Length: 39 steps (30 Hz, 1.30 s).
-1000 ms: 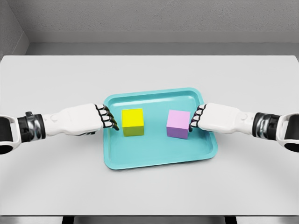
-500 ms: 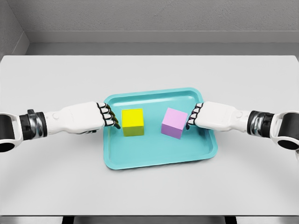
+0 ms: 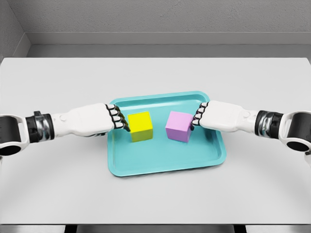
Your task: Push two cubes
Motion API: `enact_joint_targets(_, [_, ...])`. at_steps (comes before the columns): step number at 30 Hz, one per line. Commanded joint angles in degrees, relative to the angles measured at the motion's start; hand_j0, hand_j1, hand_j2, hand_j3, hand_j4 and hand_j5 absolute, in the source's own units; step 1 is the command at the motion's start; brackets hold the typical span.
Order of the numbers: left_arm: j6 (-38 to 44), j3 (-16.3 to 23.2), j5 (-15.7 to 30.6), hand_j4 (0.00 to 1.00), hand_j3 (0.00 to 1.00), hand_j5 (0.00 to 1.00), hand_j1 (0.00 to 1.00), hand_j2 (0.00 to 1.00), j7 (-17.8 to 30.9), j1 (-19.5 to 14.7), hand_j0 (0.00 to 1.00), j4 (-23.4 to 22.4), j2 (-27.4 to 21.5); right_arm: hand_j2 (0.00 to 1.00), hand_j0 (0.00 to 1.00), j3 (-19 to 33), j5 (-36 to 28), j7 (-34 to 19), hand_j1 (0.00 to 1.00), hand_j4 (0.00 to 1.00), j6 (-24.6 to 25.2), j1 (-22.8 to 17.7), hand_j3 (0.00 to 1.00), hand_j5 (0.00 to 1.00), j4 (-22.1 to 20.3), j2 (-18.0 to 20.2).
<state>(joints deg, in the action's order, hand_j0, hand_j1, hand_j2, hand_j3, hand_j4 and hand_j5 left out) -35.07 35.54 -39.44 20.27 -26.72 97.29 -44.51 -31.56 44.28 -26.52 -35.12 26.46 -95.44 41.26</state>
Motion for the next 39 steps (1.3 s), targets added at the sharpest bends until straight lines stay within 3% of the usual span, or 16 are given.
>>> enact_joint_targets(1, [0.07,-0.03,0.24,0.77,0.77,0.77,0.77,0.77,0.04,0.00,0.77,0.00,0.30,0.64,0.64,0.09,-0.07,-0.02,0.64,0.64,0.12,0.00,0.64,0.64,-0.01,-0.04])
enact_joint_targets(9, [0.07,-0.03,0.16,0.77,0.77,0.77,0.77,0.77,0.83,-0.17,0.77,0.00,1.18,0.64,0.64,-0.44,0.37,-0.11,0.64,0.64,0.12,0.88,0.64,0.64,0.43,-1.45])
enact_joint_targets(19, [0.07,-0.03,0.24,0.78,0.78,0.78,0.78,0.78,1.71,-1.05,0.78,-0.09,3.02,0.64,0.64,-0.44,0.46,-0.90,0.64,0.64,0.12,2.99,0.64,0.64,4.56,-3.82])
enact_joint_targets(24, [0.07,-1.79,0.86,0.78,0.78,0.78,0.78,0.78,1.71,-0.97,0.78,-0.35,2.14,0.64,0.64,-0.52,0.81,-0.90,0.64,0.64,0.12,3.34,0.64,0.64,5.35,-4.96])
enact_joint_targets(29, [0.07,-2.67,1.56,0.74,0.74,0.74,0.74,0.74,1.71,-0.35,0.74,-1.14,0.12,0.64,0.64,-0.79,0.72,-1.34,0.64,0.64,0.12,3.25,0.64,0.64,4.92,-5.05])
enact_joint_targets(39, [0.07,-1.70,0.95,0.74,0.74,0.74,0.74,0.74,1.97,0.18,0.74,-2.46,0.91,0.64,0.64,-0.79,0.90,-2.39,0.64,0.64,0.12,3.69,0.64,0.64,4.92,-6.98])
